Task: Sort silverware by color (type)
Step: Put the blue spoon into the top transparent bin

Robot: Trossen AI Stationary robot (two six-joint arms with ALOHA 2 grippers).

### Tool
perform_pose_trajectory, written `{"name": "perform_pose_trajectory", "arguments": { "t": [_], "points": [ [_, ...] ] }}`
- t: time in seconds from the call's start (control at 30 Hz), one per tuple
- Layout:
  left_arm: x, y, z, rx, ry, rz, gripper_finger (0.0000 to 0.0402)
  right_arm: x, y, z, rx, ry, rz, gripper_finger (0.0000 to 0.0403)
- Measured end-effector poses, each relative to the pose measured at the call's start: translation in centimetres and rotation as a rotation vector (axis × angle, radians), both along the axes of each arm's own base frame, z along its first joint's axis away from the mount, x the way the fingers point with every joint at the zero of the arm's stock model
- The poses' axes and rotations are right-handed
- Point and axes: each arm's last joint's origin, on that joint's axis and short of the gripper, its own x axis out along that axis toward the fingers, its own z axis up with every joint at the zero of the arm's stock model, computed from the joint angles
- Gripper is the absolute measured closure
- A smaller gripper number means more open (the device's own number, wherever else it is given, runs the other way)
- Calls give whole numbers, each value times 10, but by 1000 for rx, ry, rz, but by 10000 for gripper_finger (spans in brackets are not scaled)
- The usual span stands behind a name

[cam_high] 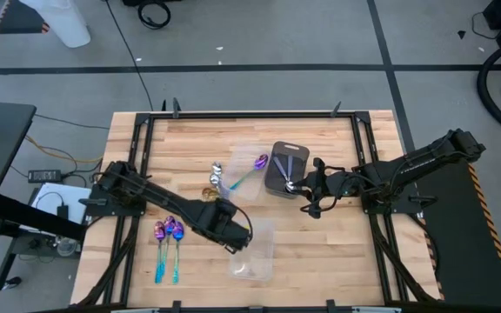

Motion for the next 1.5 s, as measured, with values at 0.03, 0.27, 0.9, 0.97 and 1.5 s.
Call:
{"name": "perform_pose_trajectory", "arguments": {
  "t": [0.03, 0.27, 0.9, 0.97, 1.5],
  "points": [
    [-2, -4, 0, -2, -1, 7, 251, 0, 0, 0, -2, -5, 2, 309],
    [-21, -31, 0, 1, 23, 80, 251, 3, 1, 5, -35, -52, 27, 309],
    [-68, -74, -23, 32, 138, 241, 251, 7, 2, 14, -97, -131, 64, 309],
    [-71, -76, -29, 34, 146, 251, 251, 7, 2, 14, -100, -136, 65, 309],
    [-84, -78, -61, 38, 186, 262, 256, 7, 2, 14, -101, -135, 66, 309]
  ]
}}
